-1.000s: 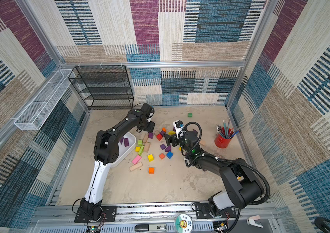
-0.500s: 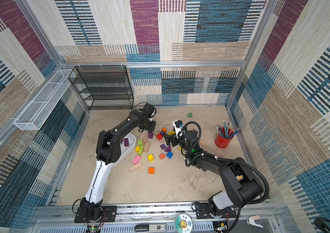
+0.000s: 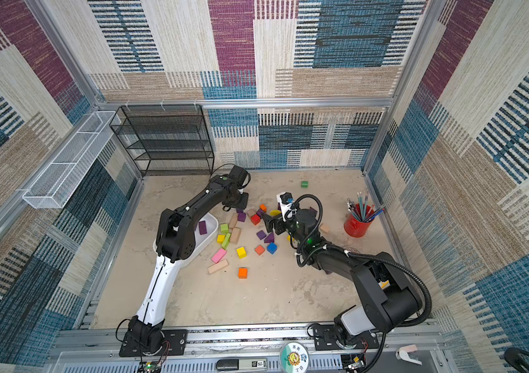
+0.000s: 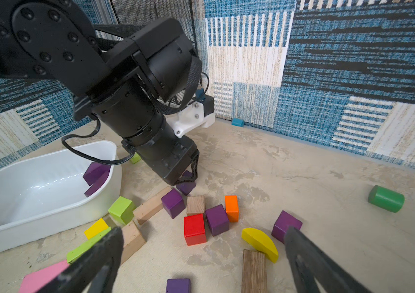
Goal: Pick purple bricks into the storage bin
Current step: Pick up the building block from the center of the board.
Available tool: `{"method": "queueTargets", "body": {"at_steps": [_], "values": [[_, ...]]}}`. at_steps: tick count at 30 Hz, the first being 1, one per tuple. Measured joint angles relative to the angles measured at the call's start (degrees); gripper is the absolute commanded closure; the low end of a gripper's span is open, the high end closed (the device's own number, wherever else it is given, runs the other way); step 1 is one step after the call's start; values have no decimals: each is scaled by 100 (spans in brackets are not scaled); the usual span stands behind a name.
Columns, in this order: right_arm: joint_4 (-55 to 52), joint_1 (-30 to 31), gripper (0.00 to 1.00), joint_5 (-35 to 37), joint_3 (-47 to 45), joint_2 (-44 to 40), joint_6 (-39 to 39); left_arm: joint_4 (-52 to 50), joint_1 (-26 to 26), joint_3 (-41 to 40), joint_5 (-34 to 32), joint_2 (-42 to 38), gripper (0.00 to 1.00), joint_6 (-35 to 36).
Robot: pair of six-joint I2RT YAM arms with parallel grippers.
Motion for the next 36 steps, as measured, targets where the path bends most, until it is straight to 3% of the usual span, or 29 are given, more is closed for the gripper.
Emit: {"method": "queueTargets", "body": {"at_steps": [17, 28, 36], "values": [[0, 0, 1, -20, 0, 68, 0, -109, 0, 55, -153, 76, 54, -164], [0, 0, 0, -20, 0, 70, 2, -120, 0, 212, -146, 122, 69, -195], [0, 0, 0, -20, 0, 68, 2, -205, 0, 243, -140, 83, 69, -199]]}}
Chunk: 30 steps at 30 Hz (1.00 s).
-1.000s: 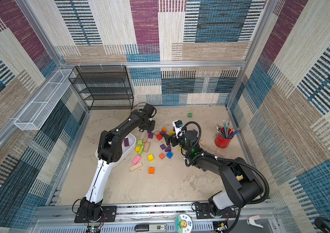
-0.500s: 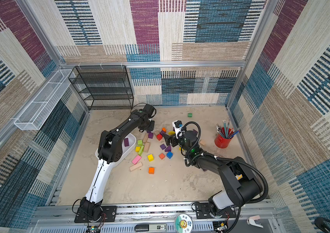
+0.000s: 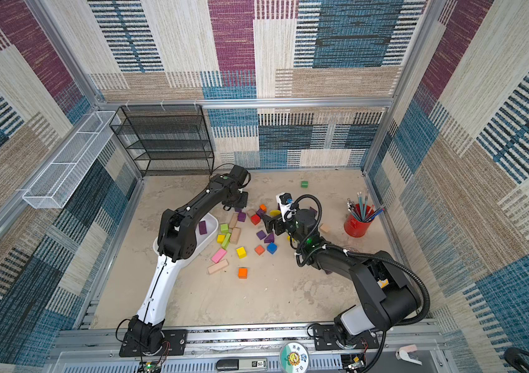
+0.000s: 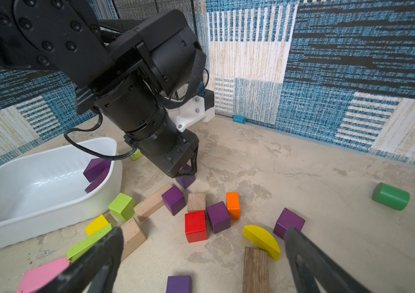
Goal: Pick purple bricks into the storage bin
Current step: Pick up the building block from the center of the board.
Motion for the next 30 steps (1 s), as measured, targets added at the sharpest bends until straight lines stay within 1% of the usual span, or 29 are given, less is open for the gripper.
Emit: {"method": "queueTargets", "body": {"at_steps": [12, 16, 23, 30], "values": [[0, 7, 0, 7, 0, 0, 2, -103, 2, -9, 7, -463, 68, -4], [0, 7, 0, 11, 0, 0, 2, -127, 0, -131, 2, -651, 68, -7], [2, 7, 0, 17, 11, 31, 2, -149, 2, -538, -28, -1040, 68, -90], [0, 7, 0, 22, 39, 74, 0, -149, 17, -1130, -168, -1593, 68, -116]]}}
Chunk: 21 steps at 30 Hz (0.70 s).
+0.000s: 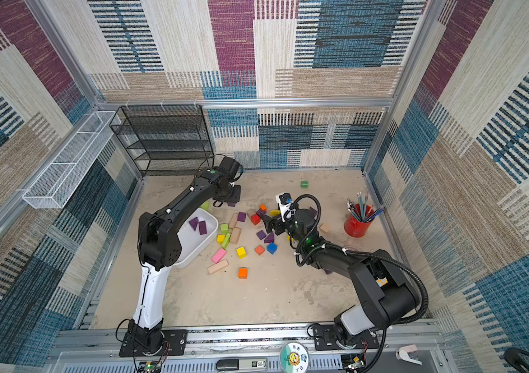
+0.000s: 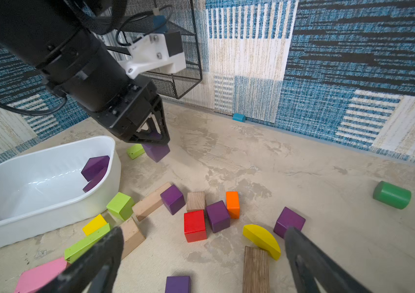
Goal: Pick purple bricks into the storage bin
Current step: Pick up the building block from the center of the board, then place the building block in the storage box.
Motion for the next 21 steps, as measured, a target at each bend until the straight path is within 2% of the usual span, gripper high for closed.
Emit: {"method": "queueTargets", "body": {"at_steps": [12, 21], "values": [[2, 0, 0, -4, -20, -9, 2, 55, 114, -1499, -273, -1305, 68, -151], [4, 35, 0, -63, -28, -2, 4, 114, 238, -2280, -323, -2111, 68, -278]]}}
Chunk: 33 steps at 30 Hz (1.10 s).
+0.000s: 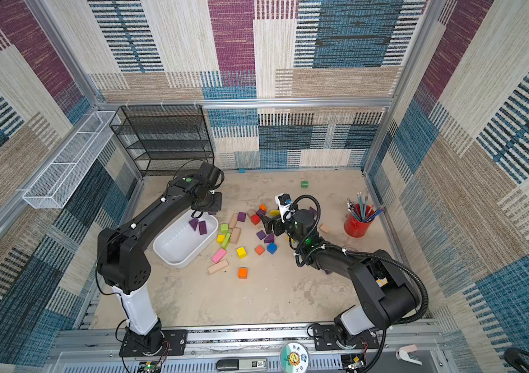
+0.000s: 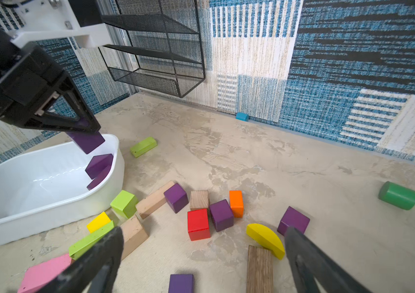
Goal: Pick purple bricks into the storage bin
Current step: Place the building block in the storage box.
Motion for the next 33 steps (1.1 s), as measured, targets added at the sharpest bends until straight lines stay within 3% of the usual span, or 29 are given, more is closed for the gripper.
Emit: {"method": "queueTargets", "body": {"at_steps": [14, 33], "values": [[48, 81, 0, -181, -24, 37, -2, 186, 422, -1300, 31, -1023, 69, -387], [133, 214, 0, -299, -24, 83, -131, 643, 1152, -2780, 227, -1777, 69, -754]]}}
